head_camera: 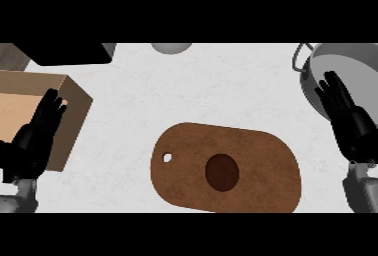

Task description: Pick the cupcake from the cutting board and place it in the pot

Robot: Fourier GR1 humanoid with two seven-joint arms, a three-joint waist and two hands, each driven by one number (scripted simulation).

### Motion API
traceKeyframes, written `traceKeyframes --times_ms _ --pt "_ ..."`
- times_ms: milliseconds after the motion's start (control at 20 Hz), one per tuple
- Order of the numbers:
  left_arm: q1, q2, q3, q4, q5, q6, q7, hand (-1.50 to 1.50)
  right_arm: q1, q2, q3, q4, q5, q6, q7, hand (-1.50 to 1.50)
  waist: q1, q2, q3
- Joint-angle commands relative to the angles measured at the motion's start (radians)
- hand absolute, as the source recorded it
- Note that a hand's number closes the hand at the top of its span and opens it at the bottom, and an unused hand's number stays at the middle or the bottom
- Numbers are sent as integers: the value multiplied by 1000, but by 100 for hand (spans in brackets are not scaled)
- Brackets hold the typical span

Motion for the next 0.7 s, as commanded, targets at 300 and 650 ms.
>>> traceKeyframes --times_ms 300,650 --pt "17 -43 -144 55 -12 -102 70 0 192 -30 131 34 509 -383 205 150 -48 27 -64" --pt "38 -54 -175 94 8 -157 82 0 202 300 195 -201 808 -917 25 -150 -37 -19 -29"
